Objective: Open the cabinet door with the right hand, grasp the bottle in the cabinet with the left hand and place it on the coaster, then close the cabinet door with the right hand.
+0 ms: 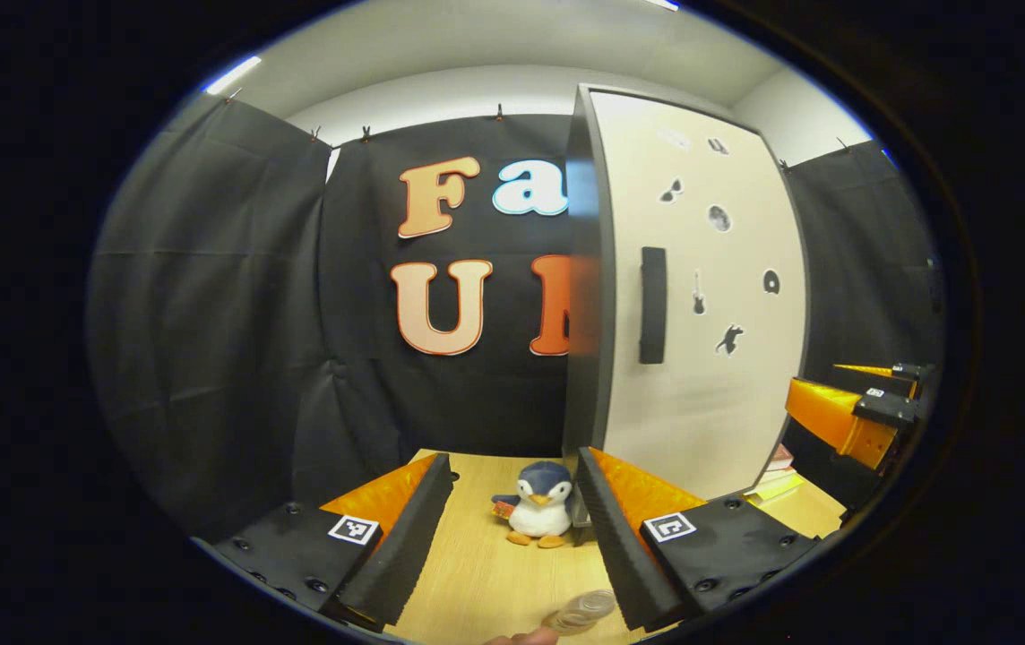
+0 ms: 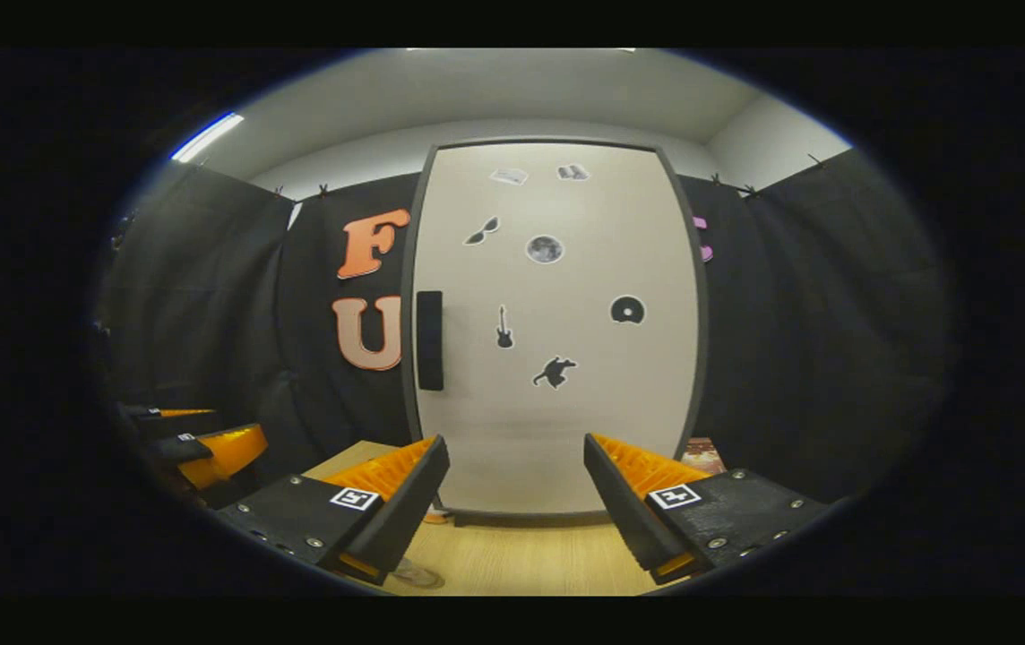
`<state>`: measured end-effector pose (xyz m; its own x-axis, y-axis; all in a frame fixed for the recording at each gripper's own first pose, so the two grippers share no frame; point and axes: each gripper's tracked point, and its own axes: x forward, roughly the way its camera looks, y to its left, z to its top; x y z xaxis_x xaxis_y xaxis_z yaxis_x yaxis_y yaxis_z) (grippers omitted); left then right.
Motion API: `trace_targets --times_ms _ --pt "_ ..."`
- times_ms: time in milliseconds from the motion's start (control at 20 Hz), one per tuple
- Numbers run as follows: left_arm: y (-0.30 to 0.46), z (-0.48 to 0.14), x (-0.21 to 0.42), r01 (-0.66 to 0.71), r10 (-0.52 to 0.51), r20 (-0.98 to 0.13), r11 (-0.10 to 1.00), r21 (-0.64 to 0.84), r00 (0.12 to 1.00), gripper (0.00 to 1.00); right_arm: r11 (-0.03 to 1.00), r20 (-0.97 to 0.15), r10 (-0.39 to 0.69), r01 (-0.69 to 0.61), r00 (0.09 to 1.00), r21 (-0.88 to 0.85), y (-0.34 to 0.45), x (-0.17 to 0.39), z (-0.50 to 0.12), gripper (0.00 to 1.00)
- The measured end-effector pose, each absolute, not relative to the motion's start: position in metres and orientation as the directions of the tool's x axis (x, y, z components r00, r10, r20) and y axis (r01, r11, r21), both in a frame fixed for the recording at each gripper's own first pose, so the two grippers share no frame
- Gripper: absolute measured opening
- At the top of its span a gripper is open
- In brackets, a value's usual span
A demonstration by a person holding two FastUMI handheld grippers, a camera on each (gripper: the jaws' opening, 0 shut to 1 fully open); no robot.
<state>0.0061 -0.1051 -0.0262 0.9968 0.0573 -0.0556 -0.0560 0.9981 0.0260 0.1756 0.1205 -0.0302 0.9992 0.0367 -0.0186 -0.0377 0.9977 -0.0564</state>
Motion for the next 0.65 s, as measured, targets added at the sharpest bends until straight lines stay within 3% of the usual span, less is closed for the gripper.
trace_targets --times_ms 300,650 --pt "-0.146 -0.007 -0.046 -0.03 0.031 -0.024 0.999 0.023 0.999 0.92 0.999 -0.011 -0.016 0.015 1.0 -0.049 0.077 0.103 -0.023 0.94" --pt "-0.157 0.01 -0.085 -0.045 0.045 0.001 0.999 0.016 0.999 0.92 0.997 0.018 -0.003 0.004 1.0 -0.079 0.068 0.065 -0.007 0.94"
